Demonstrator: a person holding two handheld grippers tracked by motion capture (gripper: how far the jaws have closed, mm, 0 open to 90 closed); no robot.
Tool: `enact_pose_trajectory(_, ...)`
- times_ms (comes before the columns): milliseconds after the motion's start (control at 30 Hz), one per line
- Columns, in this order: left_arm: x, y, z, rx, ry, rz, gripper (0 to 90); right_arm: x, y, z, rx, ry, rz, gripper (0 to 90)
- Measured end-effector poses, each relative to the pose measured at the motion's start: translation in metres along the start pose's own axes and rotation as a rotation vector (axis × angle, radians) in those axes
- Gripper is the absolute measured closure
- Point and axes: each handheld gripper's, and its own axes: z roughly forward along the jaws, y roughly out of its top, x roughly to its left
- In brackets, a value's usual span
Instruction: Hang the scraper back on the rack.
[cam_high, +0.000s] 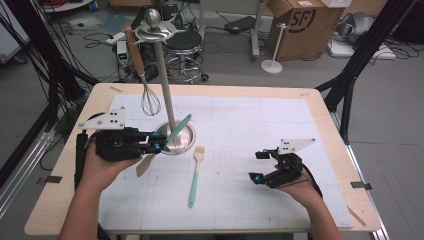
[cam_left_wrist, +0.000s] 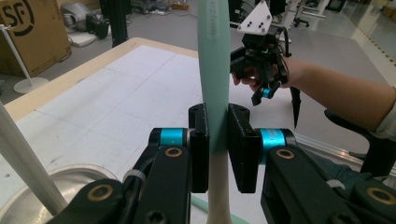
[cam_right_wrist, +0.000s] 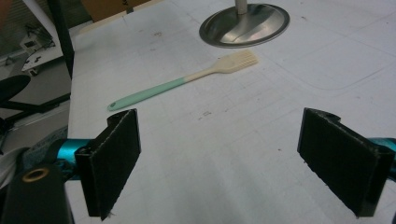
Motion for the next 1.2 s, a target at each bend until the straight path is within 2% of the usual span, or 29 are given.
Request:
enact_pose_trajectory(200,0.005,0.01,-0.007,-0.002,0.009,0.013,79.4,0.0,0.0,-0.001,0.003,0.0,0.004,12.7)
enact_pose_trajectory(333,0.01,0.013,-0.014,-0.047,0.0,-0.005,79.4,0.0,0.0,0.0,0.001,0.003,-0.003,12.7)
enact_pose_trajectory(600,0.022,0.013,-0.032,-0.128,0.035,-0.042,79.5,-0.001,0.0,0.0,-0.001,-0.004,-0.006,12.7)
enact_pose_trajectory(700,0.022,0.016,-0.035,-0.119,0.048,-0.035,79.5,-0.001,0.0,0.001,0.006,-0.002,-0.003,12.7)
enact_pose_trajectory(767,0.019,0.022,-0.037,-0.095,0.071,-0.008,79.4,-0.001,0.0,0.001,0.008,0.0,0.0,12.7)
enact_pose_trajectory(867,0.017,0.033,-0.043,-0.106,0.074,0.015,79.4,-0.001,0.0,0.0,0.003,-0.003,-0.004,12.7)
enact_pose_trajectory(967,0.018,0.043,-0.051,-0.108,0.096,0.029,79.4,-0.001,0.0,0.0,-0.002,-0.003,-0.006,12.7)
enact_pose_trajectory(1200,0.026,0.057,-0.071,-0.139,0.141,0.029,79.4,-0.001,0.0,-0.001,0.001,-0.002,-0.003,12.7)
